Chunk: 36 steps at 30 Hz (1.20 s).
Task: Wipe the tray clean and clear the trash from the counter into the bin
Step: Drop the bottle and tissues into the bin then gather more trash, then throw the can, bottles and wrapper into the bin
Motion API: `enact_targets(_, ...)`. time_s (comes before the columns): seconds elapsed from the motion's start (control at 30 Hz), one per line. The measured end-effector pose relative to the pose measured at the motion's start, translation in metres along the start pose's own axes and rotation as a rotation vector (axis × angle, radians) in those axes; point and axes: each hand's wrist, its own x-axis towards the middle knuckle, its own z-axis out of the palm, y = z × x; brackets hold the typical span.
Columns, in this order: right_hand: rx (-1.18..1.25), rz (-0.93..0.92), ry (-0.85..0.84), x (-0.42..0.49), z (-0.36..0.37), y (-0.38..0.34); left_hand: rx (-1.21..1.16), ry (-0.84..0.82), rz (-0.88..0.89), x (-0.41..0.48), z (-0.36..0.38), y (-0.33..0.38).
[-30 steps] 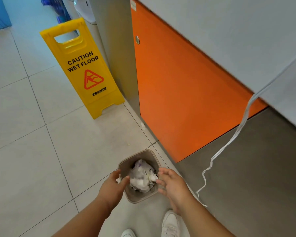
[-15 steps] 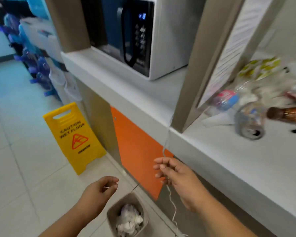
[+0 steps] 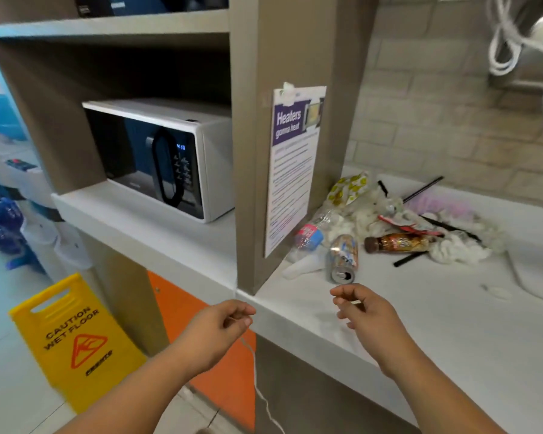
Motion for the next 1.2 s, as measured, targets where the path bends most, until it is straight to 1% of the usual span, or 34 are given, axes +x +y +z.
enact_targets(0.1,-0.33,-0.111,-0.02,0.022,-0.019,0.009,0.017,0.001,0.038,0.022,0.013,0.022)
enact_targets(0.17,-0.473,-0.169,-0.058,0.039,-0.03,0.014,0.046,0.016,0.059,0.036,0.023,0.036)
enact_targets(0.23,-0.555,-0.222,-0.074,0.057,-0.04,0.019,0.056,0.028,0.067,0.051,0.034,0.051)
enact_targets(0.4,-0.626,-0.277,-0.065,0.101,-0.065,0.039,0.083,0.051,0.064,0.091,0.062,0.08)
enact_targets(0.5,-0.73,-0.266,-0.039,0.128,-0.085,0.054,0.14,0.078,0.085,0.115,0.082,0.096)
enact_targets(0.6,-0.839,-0.295,-0.032,0.154,-0.104,0.067,0.196,0.128,0.082,0.134,0.103,0.108)
enact_targets(0.77,-0.864,-0.395,-0.023,0.192,-0.124,0.081,0.181,0.204,-0.004,0.151,0.138,0.12)
enact_targets(0.83,-0.901,-0.427,-0.012,0.202,-0.126,0.08,0.197,0.23,-0.003,0.156,0.149,0.121)
enact_targets(0.93,-1.01,-0.408,-0.036,0.213,-0.126,0.077,0.214,0.248,-0.012,0.16,0.158,0.12)
enact_targets(1.03,-1.162,-0.378,-0.106,0.218,-0.124,0.072,0.244,0.247,-0.03,0.163,0.164,0.12)
enact_targets(1.1,-1.197,-0.367,-0.119,0.22,-0.122,0.072,0.293,0.242,-0.03,0.164,0.166,0.12)
enact_targets(1.2,-1.201,-0.394,-0.089,0.22,-0.121,0.076,0.323,0.256,-0.022,0.164,0.17,0.121)
